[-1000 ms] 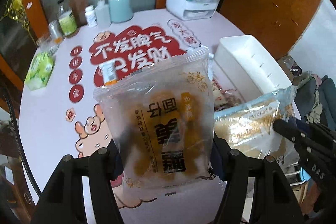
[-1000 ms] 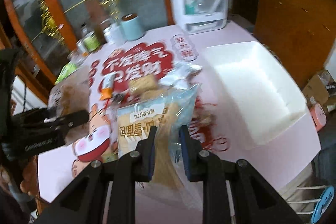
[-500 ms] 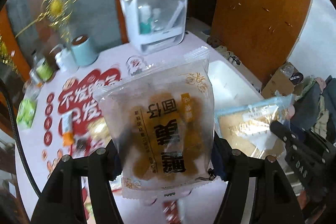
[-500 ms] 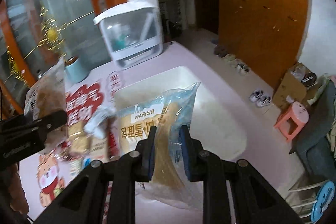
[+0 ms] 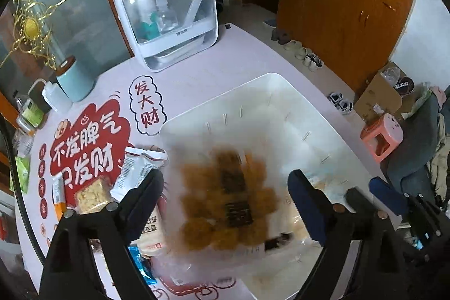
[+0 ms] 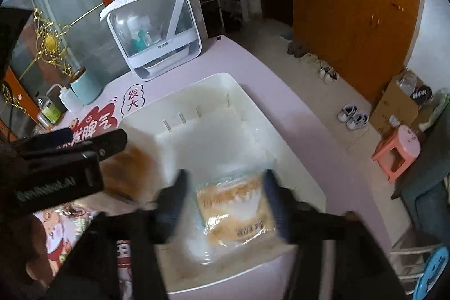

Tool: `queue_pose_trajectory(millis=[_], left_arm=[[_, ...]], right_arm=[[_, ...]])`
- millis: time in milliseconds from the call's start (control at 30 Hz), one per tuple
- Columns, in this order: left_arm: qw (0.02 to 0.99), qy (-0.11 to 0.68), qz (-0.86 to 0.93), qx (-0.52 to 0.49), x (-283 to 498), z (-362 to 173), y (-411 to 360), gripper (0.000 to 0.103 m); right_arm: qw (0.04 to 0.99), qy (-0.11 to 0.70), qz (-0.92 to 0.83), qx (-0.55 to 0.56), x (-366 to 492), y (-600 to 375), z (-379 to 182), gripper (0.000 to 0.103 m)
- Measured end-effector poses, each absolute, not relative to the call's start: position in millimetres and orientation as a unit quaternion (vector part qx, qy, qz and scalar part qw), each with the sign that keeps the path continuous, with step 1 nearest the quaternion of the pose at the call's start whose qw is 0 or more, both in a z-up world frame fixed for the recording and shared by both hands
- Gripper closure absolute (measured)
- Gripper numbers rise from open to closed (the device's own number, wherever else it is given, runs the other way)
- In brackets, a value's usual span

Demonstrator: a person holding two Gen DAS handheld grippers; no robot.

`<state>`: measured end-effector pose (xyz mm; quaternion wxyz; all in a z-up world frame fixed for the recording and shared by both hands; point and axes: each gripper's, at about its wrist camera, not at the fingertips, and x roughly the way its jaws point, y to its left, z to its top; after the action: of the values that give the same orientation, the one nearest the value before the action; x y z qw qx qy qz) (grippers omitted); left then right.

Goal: Organize snacks
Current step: 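Carry both bags into the white bin and open both tools, then withdraw both tools from the bin back over the snacks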

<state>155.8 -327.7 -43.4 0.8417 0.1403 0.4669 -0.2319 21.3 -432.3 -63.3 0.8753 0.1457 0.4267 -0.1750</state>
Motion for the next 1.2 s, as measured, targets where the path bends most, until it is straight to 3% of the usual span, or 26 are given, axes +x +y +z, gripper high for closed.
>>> queue_pose_trajectory(millis=[33,100,700,1200], left_arm=[[0.844,0.466,-0.227,0.137,156,-42,-326,0.003],[0.851,0.460,-0.218,0.130,155,-39,-320,0.001],[0.877,0.441,-0.167,0.090,102,-11,-241,0.001],[0.891,0.449,-0.067,0.023,52,-8,-75,0.001]], right_arm=[[0.876,0.427,-0.173,0.141,21,-431,-63,0.037],[0.876,0.431,-0.166,0.138,20,-428,-63,0.037],[0.889,0.434,-0.093,0.113,-2,-388,-49,0.037],[0.890,0.448,-0.042,0.077,-6,-313,-38,0.037]])
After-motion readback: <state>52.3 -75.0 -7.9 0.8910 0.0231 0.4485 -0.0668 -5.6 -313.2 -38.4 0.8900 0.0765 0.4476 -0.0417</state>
